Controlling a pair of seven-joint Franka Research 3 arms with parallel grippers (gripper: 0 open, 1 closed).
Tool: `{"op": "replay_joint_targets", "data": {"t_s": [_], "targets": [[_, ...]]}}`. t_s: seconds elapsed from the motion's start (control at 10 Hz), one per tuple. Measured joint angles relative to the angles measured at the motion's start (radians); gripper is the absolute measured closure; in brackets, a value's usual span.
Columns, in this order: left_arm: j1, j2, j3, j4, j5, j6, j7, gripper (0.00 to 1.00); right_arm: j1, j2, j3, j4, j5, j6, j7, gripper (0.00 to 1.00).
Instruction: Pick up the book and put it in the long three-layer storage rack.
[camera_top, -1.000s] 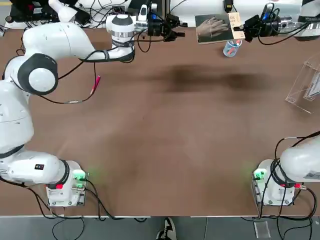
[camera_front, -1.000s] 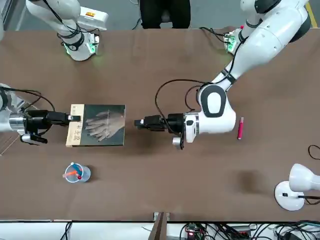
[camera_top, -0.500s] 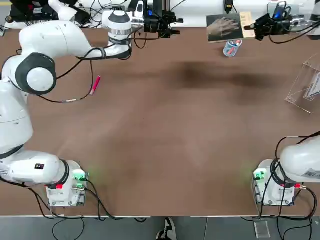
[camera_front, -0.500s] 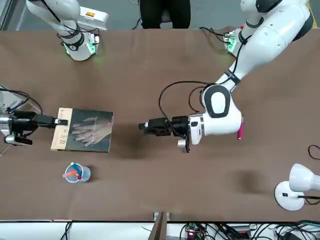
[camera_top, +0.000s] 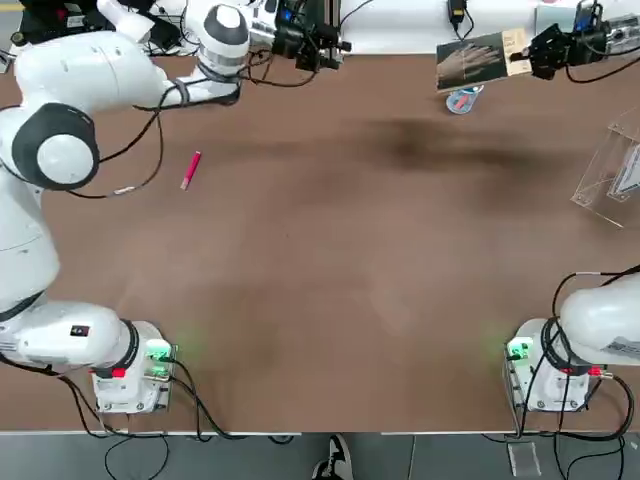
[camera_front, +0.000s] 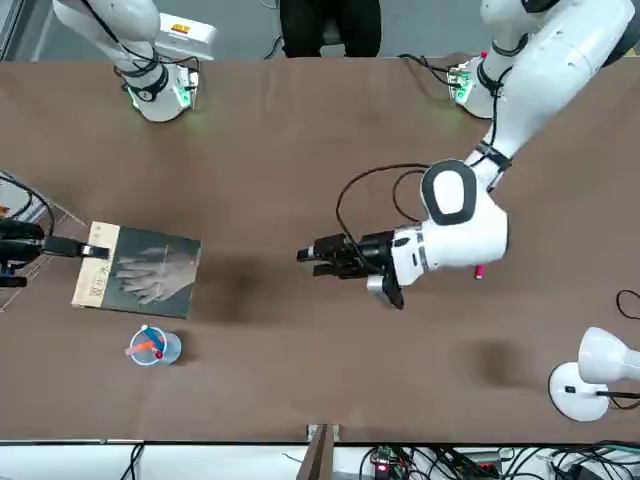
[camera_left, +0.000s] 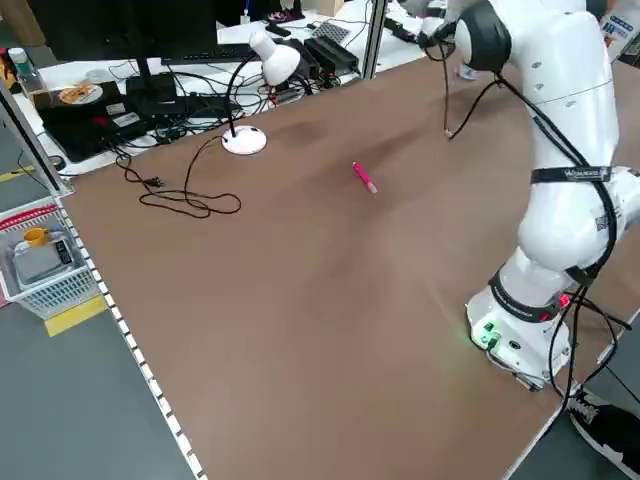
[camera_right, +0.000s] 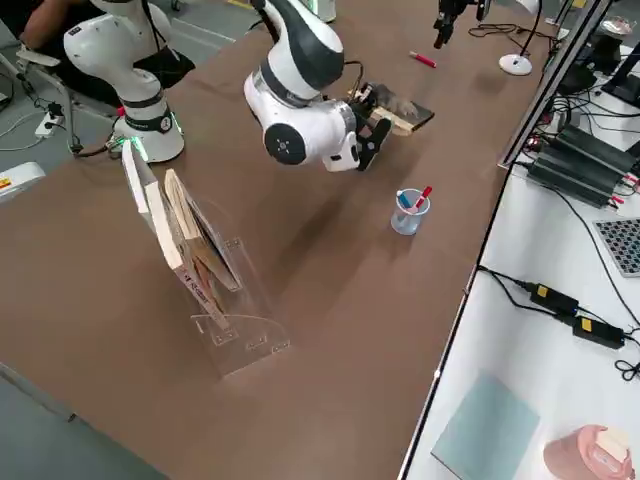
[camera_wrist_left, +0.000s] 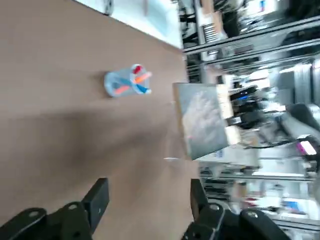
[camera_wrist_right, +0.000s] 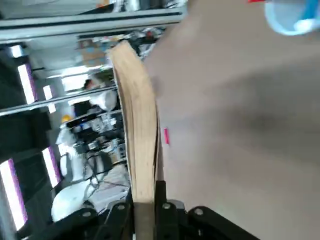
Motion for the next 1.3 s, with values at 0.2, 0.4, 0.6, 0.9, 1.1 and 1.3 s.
{"op": "replay_joint_targets", "data": {"t_s": [0.2,0.4,0.6,0.9,1.1,1.3], "targets": [[0.006,-0.027,0.000,0.000,0.155,-0.028,-0.124,0.31,-0.002,-0.033,-0.017,0.000,-0.098,0.030,0.078,0.85],[0.025,-0.068,0.000,0.001,0.271,-0.084,-0.221,0.31,-0.005,-0.055,-0.036,0.011,-0.236,0.041,0.183,0.85],[0.078,-0.112,0.002,0.002,0.392,-0.163,-0.271,0.31,-0.011,-0.066,-0.043,0.064,-0.408,0.037,0.323,0.85],[0.158,-0.147,0.003,0.032,0.613,-0.320,-0.275,0.31,-0.044,-0.074,-0.053,0.124,-0.527,-0.014,0.413,0.85],[0.172,-0.170,0.002,0.050,0.746,-0.369,-0.287,0.31,-0.059,-0.074,-0.072,0.138,-0.602,-0.028,0.456,0.85],[0.166,-0.206,0.000,0.053,0.899,-0.422,-0.318,0.30,-0.085,-0.074,-0.085,0.153,-0.665,-0.045,0.473,0.85]]}}
